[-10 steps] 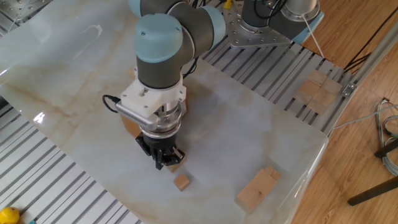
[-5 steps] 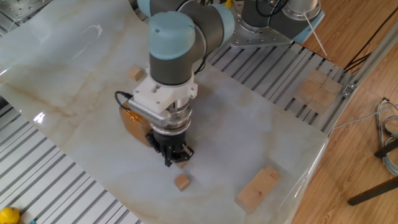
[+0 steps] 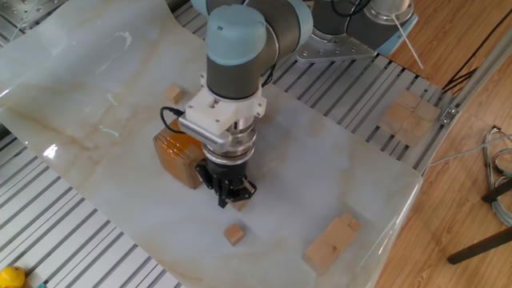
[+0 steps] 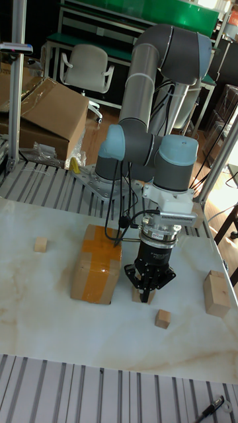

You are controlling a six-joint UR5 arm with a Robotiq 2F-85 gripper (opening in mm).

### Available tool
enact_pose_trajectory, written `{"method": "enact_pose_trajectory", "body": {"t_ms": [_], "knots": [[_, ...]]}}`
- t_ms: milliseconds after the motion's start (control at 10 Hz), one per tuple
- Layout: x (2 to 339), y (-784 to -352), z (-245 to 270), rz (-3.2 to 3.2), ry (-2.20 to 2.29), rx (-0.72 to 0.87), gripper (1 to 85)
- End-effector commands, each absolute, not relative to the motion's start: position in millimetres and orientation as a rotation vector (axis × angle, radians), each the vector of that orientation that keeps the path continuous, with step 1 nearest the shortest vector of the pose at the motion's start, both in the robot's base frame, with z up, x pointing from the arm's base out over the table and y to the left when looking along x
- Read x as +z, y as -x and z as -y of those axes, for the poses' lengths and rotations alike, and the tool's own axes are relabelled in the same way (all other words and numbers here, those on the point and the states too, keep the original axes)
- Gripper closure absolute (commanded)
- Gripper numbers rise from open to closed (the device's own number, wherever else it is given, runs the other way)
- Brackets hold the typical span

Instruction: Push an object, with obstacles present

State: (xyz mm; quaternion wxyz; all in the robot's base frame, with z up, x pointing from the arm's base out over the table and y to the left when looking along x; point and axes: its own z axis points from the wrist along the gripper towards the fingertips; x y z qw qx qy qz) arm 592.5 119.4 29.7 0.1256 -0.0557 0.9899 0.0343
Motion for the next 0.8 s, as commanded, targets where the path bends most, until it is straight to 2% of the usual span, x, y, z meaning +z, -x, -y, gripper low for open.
{"method": "enact_pose_trajectory", "body": {"t_ms": [0,400,700], "knots": [[29.4,-593.2,-121.5,-2.884,0.156,0.098,84.3],[32.5,-561.3,-146.2,-2.876,0.064,0.126,84.3],[37.2,-559.7,-144.1,-2.876,0.074,0.114,84.3]]}}
